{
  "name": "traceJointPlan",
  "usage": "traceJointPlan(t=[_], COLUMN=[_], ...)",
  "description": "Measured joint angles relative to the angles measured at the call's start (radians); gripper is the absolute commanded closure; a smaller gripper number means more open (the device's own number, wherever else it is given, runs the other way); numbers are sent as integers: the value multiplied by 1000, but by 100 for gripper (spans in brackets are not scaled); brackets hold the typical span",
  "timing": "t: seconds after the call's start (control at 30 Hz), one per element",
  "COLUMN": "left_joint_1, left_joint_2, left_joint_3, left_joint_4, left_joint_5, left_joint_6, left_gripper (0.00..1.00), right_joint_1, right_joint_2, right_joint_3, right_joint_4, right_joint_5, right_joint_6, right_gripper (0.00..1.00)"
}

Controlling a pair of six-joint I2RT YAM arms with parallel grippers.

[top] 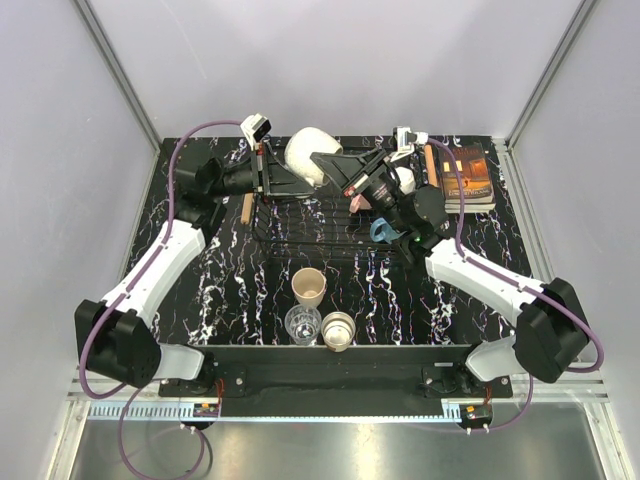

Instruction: Load the cups into the dish rack

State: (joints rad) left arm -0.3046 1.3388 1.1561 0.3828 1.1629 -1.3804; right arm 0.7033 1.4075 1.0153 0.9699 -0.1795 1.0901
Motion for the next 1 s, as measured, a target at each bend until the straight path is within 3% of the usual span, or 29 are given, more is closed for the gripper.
traceJointPlan(t=[0.1,0.27,0.3,0.4,0.43,0.57,0.67,0.8,1.0], left_joint_1=[3,9,11,12,14,47,77,95,43], left_joint_2=[3,3,3,6,10,23,32,42,139], left_joint_3=[13,29,29,34,39,92,138,205,430], left_joint_4=[-32,-76,-83,-125,-146,-260,-348,-544,-954], left_joint_5=[0,5,8,21,23,4,-47,-140,-372], left_joint_6=[-34,-19,-13,25,47,143,217,398,867], left_gripper=[100,100,100,100,100,100,100,100,100], right_joint_1=[-4,-4,-4,-3,-3,-5,-5,-6,-8], right_joint_2=[1,-2,-6,-42,-64,-177,-277,-394,-590], right_joint_3=[0,-2,-5,-32,-44,-94,-129,-148,-150], right_joint_4=[12,8,1,-48,-77,-183,-237,-332,-560], right_joint_5=[-13,-16,-15,-6,-3,20,26,33,76], right_joint_6=[-15,-13,-13,-24,-33,-73,-101,-151,-296], right_gripper=[100,99,82,68,54,38,36,29,16])
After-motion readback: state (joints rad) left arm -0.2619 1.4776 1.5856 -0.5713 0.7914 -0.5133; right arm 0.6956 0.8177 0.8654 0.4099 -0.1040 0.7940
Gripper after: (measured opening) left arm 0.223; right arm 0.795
